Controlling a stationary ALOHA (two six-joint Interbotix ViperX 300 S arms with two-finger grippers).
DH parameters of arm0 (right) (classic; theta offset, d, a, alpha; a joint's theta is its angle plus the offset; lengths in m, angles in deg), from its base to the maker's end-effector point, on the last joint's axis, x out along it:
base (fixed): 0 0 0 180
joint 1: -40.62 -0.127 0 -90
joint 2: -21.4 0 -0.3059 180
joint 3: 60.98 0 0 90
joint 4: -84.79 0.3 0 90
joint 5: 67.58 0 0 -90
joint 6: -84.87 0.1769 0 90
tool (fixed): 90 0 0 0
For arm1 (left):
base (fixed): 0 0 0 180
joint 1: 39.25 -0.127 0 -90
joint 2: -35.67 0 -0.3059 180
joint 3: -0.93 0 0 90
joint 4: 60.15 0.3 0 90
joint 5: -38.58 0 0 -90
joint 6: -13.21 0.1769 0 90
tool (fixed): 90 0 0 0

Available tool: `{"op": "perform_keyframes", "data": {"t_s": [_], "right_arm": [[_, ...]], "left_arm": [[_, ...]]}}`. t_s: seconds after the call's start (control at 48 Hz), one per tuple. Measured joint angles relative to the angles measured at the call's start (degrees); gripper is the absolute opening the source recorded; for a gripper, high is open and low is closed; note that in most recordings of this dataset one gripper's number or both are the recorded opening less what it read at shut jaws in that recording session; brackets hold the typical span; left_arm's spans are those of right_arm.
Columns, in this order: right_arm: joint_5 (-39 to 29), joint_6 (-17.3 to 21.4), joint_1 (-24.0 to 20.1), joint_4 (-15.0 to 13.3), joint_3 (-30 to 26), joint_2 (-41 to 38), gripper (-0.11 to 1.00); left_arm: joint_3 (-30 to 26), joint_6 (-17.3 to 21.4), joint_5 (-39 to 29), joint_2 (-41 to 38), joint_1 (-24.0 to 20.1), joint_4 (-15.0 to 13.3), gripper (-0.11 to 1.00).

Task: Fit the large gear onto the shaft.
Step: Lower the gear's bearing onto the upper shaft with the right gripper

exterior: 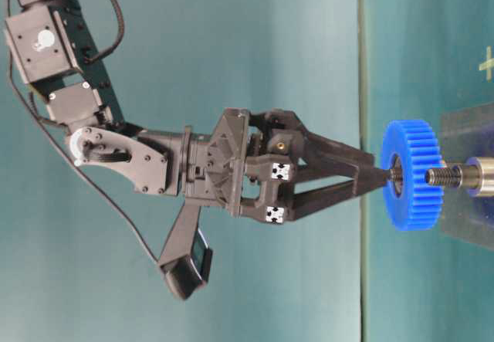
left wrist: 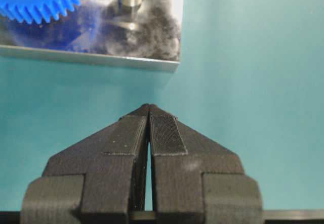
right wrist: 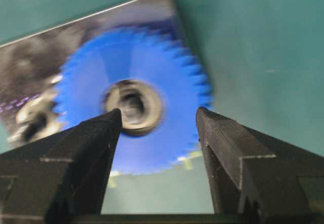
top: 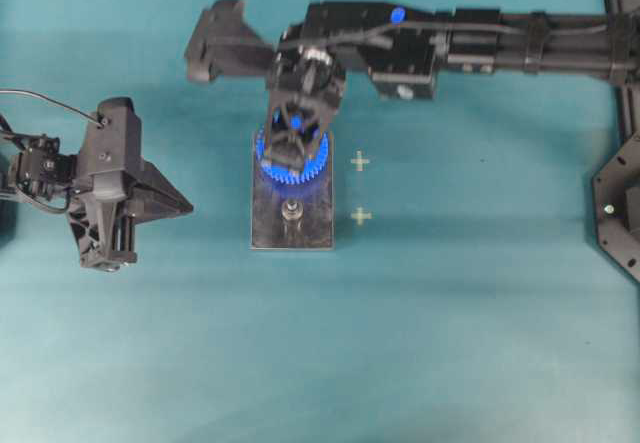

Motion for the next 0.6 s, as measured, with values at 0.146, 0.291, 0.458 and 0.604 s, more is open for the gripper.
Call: {"op": "perform_keyframes", "data": {"t_s": [0.146,0.291,0.458,0.604], "right_arm": [[-1.3,0.0,-0.4,0.0,0.6,0.1,0.64],[-0.9,0.0,-0.6,-0.1,2.8,0.8,0.65],[-0.5,0.1,-0.5,-0.1,4.7,1.8,0.65],[-0.4,0.1,-0.5,-0.1,4.7,1.9,0.65]], "left_arm": [[0.0,0.0,0.0,0.0,0.0,0.0,0.00],[0.0,0.0,0.0,0.0,-0.1,0.0,0.00],[0.0,-0.1,0.0,0.0,0.0,0.0,0.00],[0.0,-0.1,0.0,0.0,-0.1,0.0,0.00]]}}
